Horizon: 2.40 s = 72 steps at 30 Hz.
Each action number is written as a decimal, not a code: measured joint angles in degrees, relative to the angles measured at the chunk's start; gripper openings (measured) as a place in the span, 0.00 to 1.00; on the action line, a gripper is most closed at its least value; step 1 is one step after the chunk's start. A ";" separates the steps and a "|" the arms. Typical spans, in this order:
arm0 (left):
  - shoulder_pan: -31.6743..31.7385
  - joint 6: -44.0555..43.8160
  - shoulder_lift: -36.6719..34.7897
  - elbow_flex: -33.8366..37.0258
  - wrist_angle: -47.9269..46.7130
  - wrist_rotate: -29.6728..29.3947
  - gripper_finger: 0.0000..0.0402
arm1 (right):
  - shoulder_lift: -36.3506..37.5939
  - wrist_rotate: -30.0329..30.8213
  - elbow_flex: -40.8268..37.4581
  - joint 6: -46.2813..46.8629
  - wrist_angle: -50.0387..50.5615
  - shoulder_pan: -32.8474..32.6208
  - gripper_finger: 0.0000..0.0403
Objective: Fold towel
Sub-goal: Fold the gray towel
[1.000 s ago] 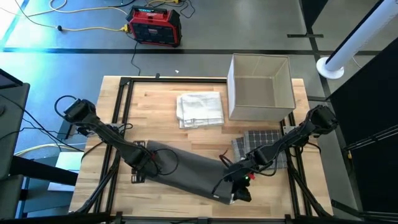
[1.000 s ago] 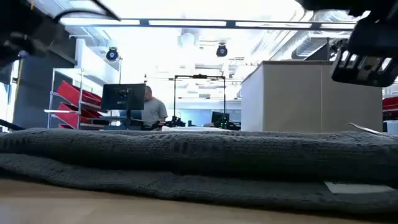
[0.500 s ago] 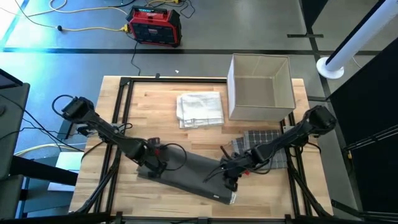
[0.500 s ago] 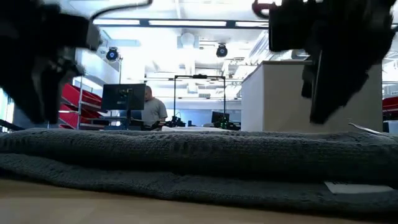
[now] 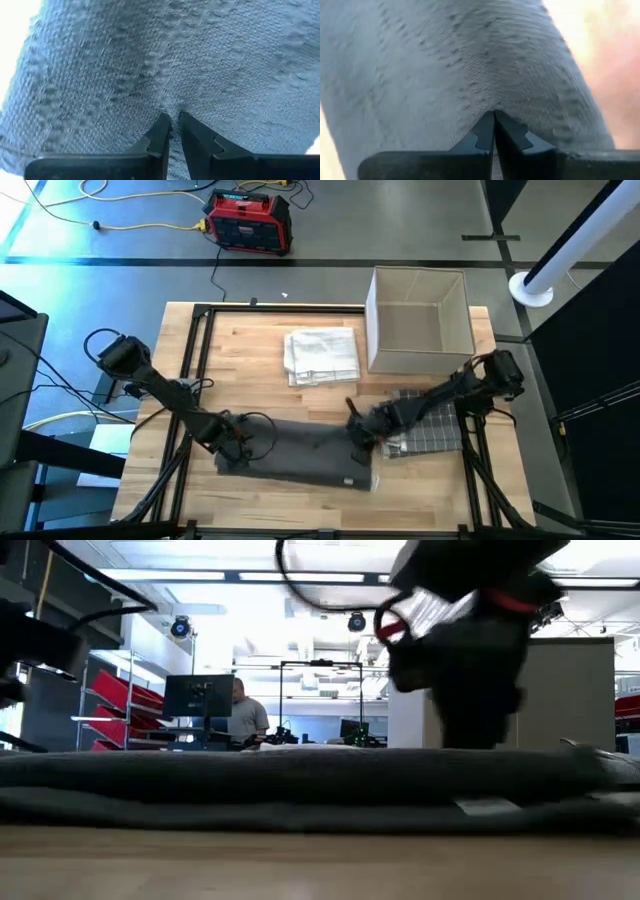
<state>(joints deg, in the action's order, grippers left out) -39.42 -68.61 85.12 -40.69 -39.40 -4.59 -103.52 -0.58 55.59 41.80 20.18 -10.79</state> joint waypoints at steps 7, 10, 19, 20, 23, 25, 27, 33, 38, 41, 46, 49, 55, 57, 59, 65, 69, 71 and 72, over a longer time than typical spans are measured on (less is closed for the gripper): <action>-0.13 -3.97 0.12 -2.59 3.81 -2.10 0.08 | 0.12 1.28 0.70 -4.41 1.74 12.00 0.00; 0.94 -0.59 0.12 -4.98 1.80 -2.77 0.07 | 0.23 3.29 4.18 -6.96 7.52 13.65 0.00; 1.31 11.52 -0.63 -14.82 -18.21 -3.38 0.07 | 1.75 10.81 20.05 -2.05 27.89 6.29 0.00; 0.94 11.73 -0.81 -14.86 -19.02 -3.44 0.07 | 1.77 12.11 21.10 0.58 30.26 5.50 0.00; -0.59 11.38 -0.93 -14.31 -19.68 -3.48 0.07 | 1.83 12.70 21.92 6.13 35.13 3.71 0.03; -1.49 10.31 -0.93 -13.43 -19.71 -3.52 0.07 | 1.83 12.38 21.39 8.72 35.14 3.55 0.08; -2.38 9.07 -0.93 -12.46 -19.45 -3.40 0.07 | 1.69 12.31 20.28 11.92 36.22 4.17 0.15; -6.09 7.98 -0.93 -11.57 -17.74 -5.04 0.07 | 1.23 11.54 14.67 15.85 33.11 6.95 0.37; -9.31 7.71 -0.90 -11.45 -15.70 -6.56 0.07 | 1.20 10.52 9.49 16.25 27.81 9.37 0.49; -10.69 6.43 -0.20 -11.45 -15.27 -7.25 0.04 | 1.20 10.57 6.65 15.94 23.73 10.37 0.50; -12.31 3.07 1.36 -10.42 -12.81 -9.12 0.00 | 0.76 10.65 4.08 15.15 17.35 10.93 0.48; -12.66 0.31 1.79 -7.09 -7.73 -7.63 0.01 | -0.20 11.24 3.89 15.10 17.10 10.93 0.44; -13.71 -6.98 2.04 -1.81 -2.33 -6.65 0.00 | -1.61 9.76 4.13 11.29 15.19 10.76 0.12; -13.85 -8.82 2.04 -0.54 -2.44 -6.59 0.00 | -1.67 9.36 4.17 10.17 14.90 10.76 0.04; -13.70 -9.93 1.79 0.44 -1.67 -6.82 0.00 | -1.56 9.30 4.74 10.32 15.67 10.69 0.04; -12.09 -9.35 1.56 2.85 1.16 -8.42 0.00 | -0.15 9.40 10.87 7.72 24.62 9.90 0.04; -9.02 -5.30 1.53 3.25 3.01 -8.80 0.00 | 0.68 9.26 18.76 4.31 31.98 8.46 0.04; -7.56 -3.25 1.62 3.31 3.65 -9.78 0.00 | 0.52 8.15 22.84 2.92 32.54 7.68 0.03; -6.86 -2.16 1.67 3.37 4.14 -10.56 0.00 | 0.61 7.93 24.73 2.58 32.46 7.31 0.03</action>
<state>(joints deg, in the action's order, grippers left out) -46.28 -70.78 86.78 -37.33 -35.26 -15.15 -102.91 7.35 80.32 44.37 52.64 -3.47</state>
